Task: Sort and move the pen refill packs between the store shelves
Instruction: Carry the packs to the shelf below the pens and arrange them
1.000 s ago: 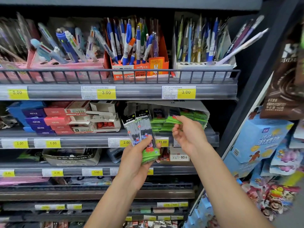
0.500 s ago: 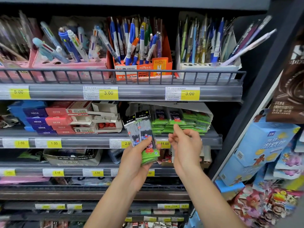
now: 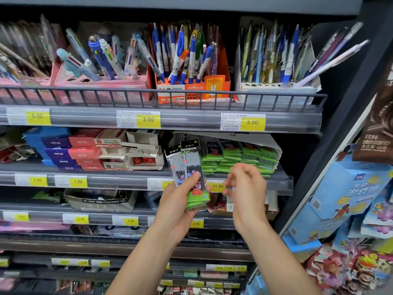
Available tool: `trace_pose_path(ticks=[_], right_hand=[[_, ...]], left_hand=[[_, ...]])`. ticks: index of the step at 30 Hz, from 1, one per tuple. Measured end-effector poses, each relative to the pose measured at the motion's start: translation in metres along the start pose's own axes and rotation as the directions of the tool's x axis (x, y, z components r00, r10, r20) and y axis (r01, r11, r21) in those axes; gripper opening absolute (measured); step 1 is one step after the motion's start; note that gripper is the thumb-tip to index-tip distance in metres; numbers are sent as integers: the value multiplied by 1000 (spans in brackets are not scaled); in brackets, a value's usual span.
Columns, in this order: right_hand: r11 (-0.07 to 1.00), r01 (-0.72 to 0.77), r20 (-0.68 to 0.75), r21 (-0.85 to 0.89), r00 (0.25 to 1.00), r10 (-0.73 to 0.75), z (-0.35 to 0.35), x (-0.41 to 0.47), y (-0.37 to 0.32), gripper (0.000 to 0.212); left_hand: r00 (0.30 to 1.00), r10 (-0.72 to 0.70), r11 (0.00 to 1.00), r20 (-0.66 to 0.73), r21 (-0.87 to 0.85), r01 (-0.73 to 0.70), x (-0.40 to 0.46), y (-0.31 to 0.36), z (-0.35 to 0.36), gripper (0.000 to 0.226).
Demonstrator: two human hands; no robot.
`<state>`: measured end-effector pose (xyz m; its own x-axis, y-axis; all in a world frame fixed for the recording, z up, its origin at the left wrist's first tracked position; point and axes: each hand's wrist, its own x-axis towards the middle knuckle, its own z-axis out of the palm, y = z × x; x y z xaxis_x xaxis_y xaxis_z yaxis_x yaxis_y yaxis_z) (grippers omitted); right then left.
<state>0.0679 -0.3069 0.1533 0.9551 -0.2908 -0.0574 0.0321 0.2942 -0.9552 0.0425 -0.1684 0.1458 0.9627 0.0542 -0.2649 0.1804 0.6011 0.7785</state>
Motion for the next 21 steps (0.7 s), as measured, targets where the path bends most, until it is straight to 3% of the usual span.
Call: trace_pose_path(ticks=[3, 5, 10, 16, 21], right_hand=[[974, 27, 274, -225, 961, 37, 0, -32, 11, 12], [948, 63, 352, -313, 934, 54, 1, -42, 15, 14], [929, 48, 359, -367, 929, 94, 3, -41, 13, 26], [962, -193, 417, -193, 871, 259, 5, -41, 8, 18], [957, -201, 421, -210, 865, 274, 8, -38, 6, 21]], left_hand=[[1000, 7, 999, 0, 33, -7, 2, 2, 0, 23], [1000, 5, 1000, -9, 20, -5, 5, 3, 0, 27], [999, 17, 998, -35, 59, -15, 8, 3, -5, 28], [992, 110, 983, -62, 152, -100, 9, 6, -12, 18], [993, 93, 980, -70, 184, -79, 7, 11, -12, 26]])
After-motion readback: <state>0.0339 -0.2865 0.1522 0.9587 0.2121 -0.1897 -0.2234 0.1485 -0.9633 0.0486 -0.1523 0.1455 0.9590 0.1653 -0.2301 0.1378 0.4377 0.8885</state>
